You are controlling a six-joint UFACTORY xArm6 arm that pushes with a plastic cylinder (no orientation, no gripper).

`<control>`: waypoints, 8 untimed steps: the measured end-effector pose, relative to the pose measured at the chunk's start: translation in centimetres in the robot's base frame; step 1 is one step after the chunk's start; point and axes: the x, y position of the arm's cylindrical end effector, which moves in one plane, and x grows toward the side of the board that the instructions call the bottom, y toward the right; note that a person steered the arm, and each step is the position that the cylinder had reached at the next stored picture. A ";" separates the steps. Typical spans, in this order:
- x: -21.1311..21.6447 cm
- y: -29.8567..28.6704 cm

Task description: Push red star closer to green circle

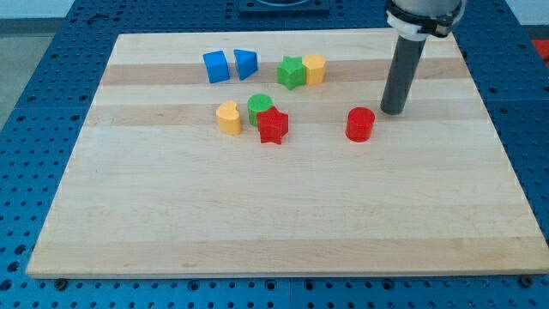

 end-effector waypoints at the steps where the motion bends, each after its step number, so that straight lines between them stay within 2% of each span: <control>1: 0.0 -3.7; 3: 0.0 -13.0; 6: 4.9 -22.4; 7: 4.6 -24.4; 8: 4.6 -29.1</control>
